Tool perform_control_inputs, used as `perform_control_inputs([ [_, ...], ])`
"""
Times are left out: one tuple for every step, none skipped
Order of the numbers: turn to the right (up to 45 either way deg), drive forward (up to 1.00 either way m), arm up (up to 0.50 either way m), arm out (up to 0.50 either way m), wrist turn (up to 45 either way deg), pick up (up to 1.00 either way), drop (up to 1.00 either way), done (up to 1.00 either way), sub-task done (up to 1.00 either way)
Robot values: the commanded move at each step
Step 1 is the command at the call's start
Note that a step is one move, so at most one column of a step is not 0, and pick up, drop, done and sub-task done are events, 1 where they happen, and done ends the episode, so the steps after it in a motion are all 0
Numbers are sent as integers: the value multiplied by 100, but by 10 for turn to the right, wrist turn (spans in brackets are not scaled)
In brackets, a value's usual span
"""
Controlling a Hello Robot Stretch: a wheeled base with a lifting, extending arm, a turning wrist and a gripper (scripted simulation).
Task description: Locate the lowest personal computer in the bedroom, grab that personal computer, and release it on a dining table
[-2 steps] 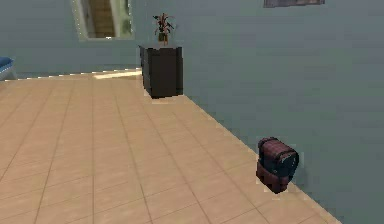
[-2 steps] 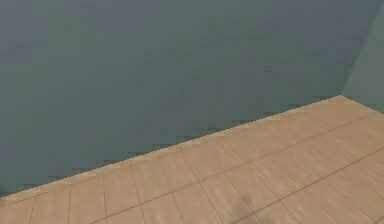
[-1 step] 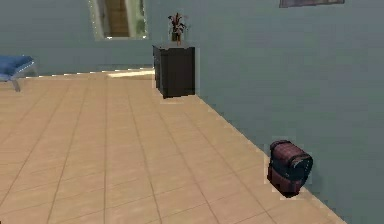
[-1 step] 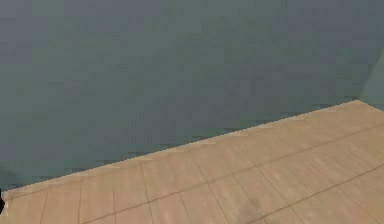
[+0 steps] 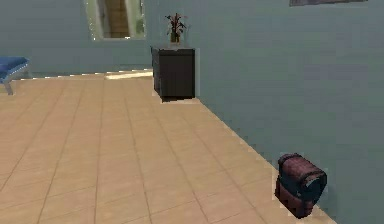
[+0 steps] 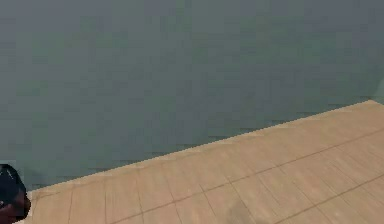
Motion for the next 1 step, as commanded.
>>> perform_control_inputs([
  [-180, 0, 0, 0, 0, 0, 0, 0, 0],
])
